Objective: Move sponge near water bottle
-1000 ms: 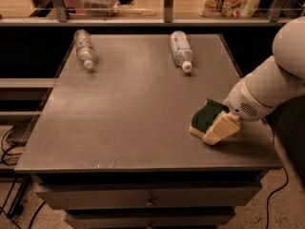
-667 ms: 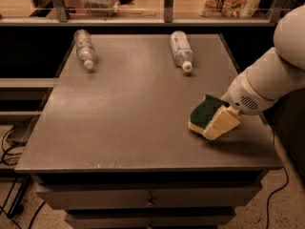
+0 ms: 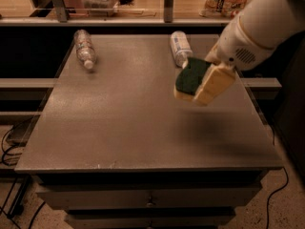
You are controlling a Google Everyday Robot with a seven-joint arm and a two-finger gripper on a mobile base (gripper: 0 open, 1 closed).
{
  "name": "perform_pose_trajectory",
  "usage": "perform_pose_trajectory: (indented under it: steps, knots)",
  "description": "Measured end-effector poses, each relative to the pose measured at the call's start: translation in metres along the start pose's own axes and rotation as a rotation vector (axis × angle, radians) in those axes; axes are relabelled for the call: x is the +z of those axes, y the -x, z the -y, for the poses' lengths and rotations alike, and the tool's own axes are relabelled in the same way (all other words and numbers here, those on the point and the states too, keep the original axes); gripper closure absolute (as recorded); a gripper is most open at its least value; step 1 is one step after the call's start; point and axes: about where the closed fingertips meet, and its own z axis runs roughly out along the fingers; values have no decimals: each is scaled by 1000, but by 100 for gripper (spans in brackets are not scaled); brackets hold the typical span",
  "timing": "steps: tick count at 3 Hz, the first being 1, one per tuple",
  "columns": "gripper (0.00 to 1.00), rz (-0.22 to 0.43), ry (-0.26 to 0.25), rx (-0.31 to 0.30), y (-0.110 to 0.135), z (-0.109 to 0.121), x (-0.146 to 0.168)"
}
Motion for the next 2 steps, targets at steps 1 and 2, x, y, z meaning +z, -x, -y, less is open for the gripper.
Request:
perform_pose_trajectory:
  steps: [1, 2]
  knots:
    - [100, 33, -36, -45, 23, 10, -27]
    - [100, 47, -33, -20, 28, 7, -12]
